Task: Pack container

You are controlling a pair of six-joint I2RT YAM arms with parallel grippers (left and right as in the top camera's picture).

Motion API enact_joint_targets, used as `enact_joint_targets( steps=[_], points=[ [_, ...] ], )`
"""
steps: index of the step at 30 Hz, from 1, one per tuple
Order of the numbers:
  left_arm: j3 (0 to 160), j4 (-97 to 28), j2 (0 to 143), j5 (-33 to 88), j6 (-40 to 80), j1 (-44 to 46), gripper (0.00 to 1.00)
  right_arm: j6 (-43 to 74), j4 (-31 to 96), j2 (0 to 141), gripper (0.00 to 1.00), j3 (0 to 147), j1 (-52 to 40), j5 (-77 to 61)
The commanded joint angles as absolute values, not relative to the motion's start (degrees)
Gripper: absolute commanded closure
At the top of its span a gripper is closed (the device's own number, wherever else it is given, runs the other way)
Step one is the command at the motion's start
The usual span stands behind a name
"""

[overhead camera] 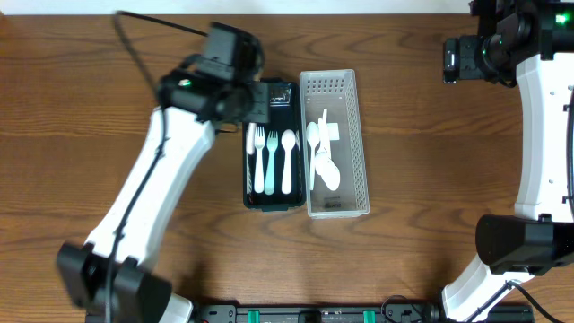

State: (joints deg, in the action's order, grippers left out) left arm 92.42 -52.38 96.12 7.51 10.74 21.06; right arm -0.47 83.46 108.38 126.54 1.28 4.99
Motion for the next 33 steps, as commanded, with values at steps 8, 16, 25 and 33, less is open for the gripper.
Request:
enact_joint_targets(
  steps=[8,16,25,33],
  points=[
    [92.1,-52.1,111.6,7.1,12.6,24.2,0.94,0.1,82.3,109.8,0.08,121.0,1.5,5.6],
    [92.1,-52.0,114.8,7.1,12.5,24.2,0.32,-0.1,80.2,109.8,0.05,119.8,1.5,5.6],
    [93.4,-49.3,107.0,-0.8,-0.1,24.2,0.32,-1.1,74.5,109.8,0.06,119.8,1.4,4.1],
    [93.6,-35.6,95.8,-17.1,-9.3,21.3,0.05,-4.3,57.6,109.8,0.07,119.8,0.4,-2.4]
  ],
)
